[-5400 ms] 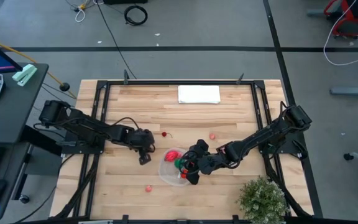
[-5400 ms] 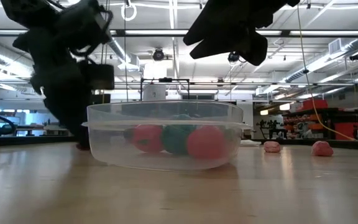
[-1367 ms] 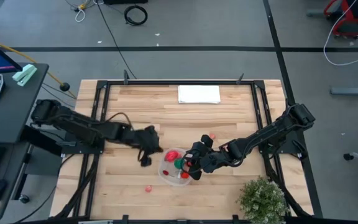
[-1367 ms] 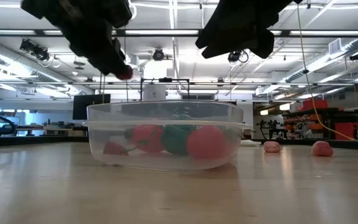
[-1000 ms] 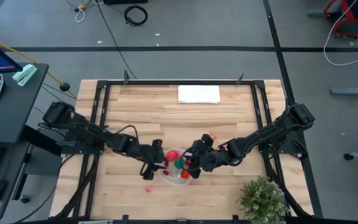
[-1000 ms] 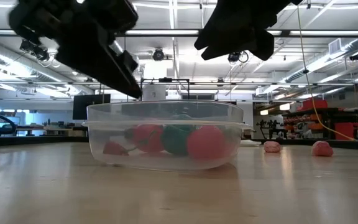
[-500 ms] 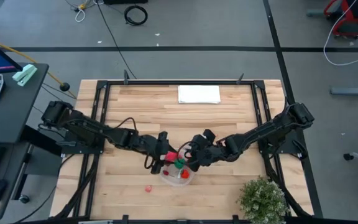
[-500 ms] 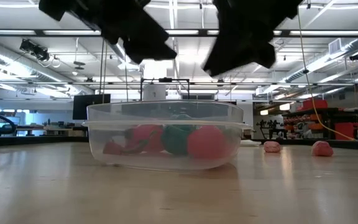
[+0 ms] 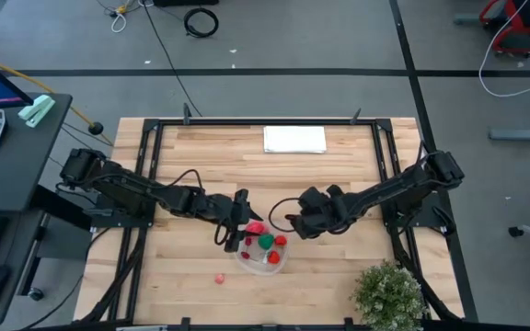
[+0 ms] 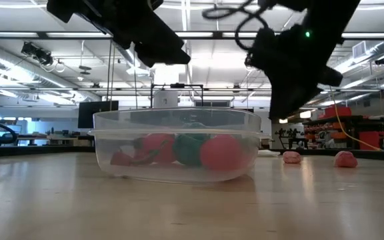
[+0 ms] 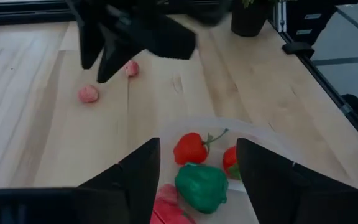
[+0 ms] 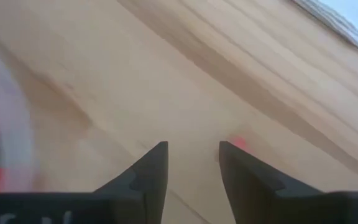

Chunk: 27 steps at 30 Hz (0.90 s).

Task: Pick and placing Produce into tupperware
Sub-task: Put the pink peach into the transparent bin

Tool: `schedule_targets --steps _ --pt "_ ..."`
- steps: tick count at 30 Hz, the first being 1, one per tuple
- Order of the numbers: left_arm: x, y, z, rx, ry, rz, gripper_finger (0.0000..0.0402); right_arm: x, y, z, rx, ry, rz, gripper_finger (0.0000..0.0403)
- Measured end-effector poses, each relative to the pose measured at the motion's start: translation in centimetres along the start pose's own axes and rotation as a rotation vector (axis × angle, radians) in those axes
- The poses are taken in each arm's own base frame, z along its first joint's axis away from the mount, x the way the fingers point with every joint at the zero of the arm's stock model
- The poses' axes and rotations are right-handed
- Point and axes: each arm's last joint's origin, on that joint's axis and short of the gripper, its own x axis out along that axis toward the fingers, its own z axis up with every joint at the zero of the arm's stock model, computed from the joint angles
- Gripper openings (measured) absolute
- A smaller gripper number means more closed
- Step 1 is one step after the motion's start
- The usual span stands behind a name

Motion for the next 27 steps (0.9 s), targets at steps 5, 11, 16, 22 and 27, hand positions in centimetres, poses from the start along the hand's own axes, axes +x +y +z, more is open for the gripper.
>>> schedule_targets --steps 5,11,16,22,27 --pt "0.0 0.0 -0.1 -0.002 0.011 -0.001 0.0212 2.1 -1.8 -1.3 -0.004 0.075 -0.071 0.0174" --pt "0.0 0.0 -0.2 -0.001 0.017 0.000 0.0206 4.1 -3.3 -2.5 0.059 0.111 -0.096 0.0196" --pt "0.0 0.0 -0.2 -0.001 0.017 0.000 0.0209 4.7 -3.5 -2.3 0.084 0.098 -0.089 0.0209" --pt "0.0 0.0 -0.2 -0.001 0.016 0.000 0.0204 4.9 -3.7 -2.0 0.094 0.091 -0.096 0.0211" --pt "0.0 0.0 -0.2 -0.002 0.016 0.000 0.0199 5.0 -3.1 -1.6 0.128 0.029 -0.054 0.0212"
